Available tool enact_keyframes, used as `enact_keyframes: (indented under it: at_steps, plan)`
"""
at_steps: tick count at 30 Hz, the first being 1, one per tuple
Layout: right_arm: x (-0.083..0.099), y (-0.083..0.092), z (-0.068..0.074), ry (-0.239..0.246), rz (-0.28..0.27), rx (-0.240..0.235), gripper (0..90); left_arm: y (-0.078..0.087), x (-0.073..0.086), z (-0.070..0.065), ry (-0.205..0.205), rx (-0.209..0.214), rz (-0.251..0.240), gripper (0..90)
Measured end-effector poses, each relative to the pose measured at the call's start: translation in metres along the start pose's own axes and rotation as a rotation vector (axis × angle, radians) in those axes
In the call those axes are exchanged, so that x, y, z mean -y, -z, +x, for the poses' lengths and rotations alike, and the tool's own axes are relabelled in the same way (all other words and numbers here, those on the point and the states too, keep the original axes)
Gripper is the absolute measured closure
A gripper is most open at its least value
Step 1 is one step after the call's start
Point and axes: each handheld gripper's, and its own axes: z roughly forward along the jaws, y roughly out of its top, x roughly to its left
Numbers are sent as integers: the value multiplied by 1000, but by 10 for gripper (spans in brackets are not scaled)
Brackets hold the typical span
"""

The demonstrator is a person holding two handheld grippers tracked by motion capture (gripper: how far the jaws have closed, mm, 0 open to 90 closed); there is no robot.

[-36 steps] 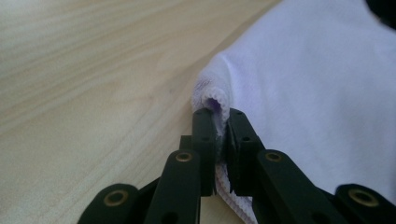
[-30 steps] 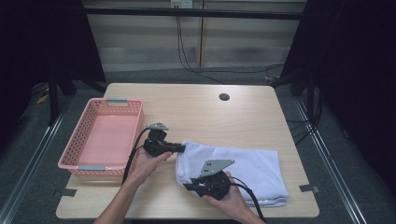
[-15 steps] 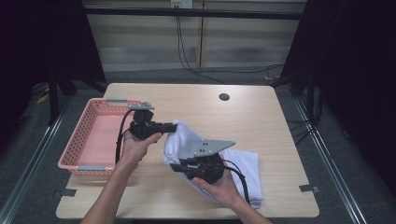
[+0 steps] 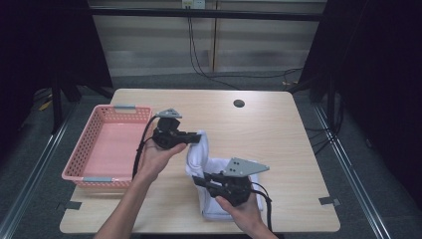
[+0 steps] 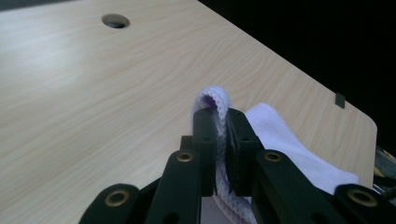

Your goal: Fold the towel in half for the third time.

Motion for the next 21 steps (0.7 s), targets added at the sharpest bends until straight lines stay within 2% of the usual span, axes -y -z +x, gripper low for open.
enact_keyframes:
  at_steps: [2,5,6,8,10,12,14,15,17,19,21]
  plan:
    - [10,10,-4,-5,3,38,810,-15,-1,-6,-24,-13,27,836]
    - [25,28,-13,-38,-1,93,806,-40,-1,-15,-49,-29,46,834]
    - [30,34,-17,-46,3,110,805,-51,-1,-18,-37,-12,60,834]
    - [40,46,-25,-75,13,135,802,-67,-2,-23,-46,4,71,832]
    - [49,57,-31,-103,21,148,797,-82,-3,-28,-43,18,82,830]
    - [56,64,-35,-108,30,169,792,-93,-4,-33,-48,28,103,828]
    - [62,70,-36,-130,35,164,782,-103,-3,-39,-51,24,106,826]
    - [65,73,-37,-151,39,172,781,-109,-1,-41,-38,34,109,826]
    - [73,80,-39,-173,61,171,770,-121,3,-46,-53,34,130,821]
    - [79,85,-40,-171,89,186,768,-129,4,-48,-41,57,115,820]
    - [84,90,-41,-176,122,198,741,-137,3,-52,-53,78,116,797]
